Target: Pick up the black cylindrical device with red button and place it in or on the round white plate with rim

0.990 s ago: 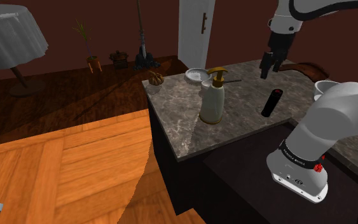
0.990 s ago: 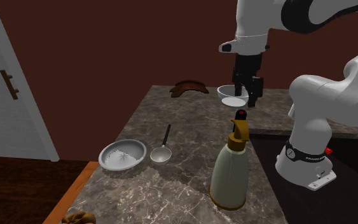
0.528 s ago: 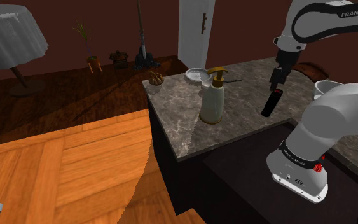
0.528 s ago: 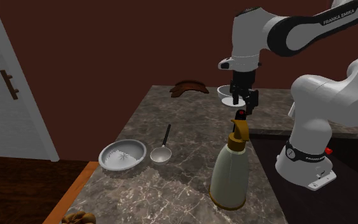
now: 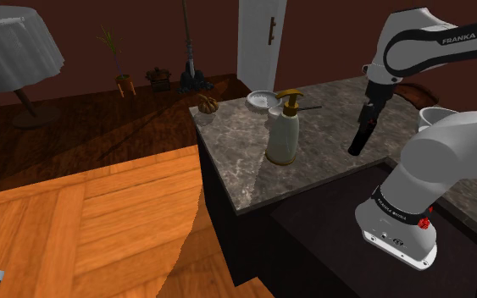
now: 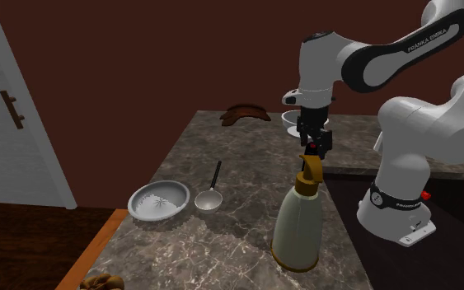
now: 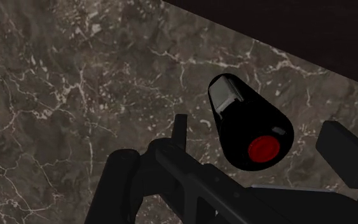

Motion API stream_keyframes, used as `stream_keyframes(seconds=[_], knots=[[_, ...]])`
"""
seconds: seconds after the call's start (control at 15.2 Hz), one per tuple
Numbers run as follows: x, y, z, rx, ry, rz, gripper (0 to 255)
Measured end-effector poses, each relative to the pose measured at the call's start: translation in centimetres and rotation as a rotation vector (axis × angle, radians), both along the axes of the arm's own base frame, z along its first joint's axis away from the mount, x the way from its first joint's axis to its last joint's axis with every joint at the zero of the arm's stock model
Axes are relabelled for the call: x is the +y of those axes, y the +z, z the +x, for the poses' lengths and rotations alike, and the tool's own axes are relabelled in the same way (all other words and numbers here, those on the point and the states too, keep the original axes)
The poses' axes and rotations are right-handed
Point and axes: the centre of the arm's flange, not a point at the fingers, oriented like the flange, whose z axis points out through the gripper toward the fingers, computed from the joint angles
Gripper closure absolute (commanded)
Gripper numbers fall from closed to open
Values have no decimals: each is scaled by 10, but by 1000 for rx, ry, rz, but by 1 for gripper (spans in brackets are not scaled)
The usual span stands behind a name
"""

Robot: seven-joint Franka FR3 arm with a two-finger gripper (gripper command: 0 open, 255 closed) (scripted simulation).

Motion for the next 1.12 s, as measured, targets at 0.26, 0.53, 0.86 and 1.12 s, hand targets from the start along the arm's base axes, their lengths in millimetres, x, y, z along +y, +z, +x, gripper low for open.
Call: stream_keyframes(seconds=[0.26,0.53,0.86,1.12], knots=[[-1,-7,-1,0,0,0,0],[-1,-7,-1,-1,0,0,255],[-2,-7,-1,-2,0,-1,255],[-2,-7,-1,-3,0,-2,255]])
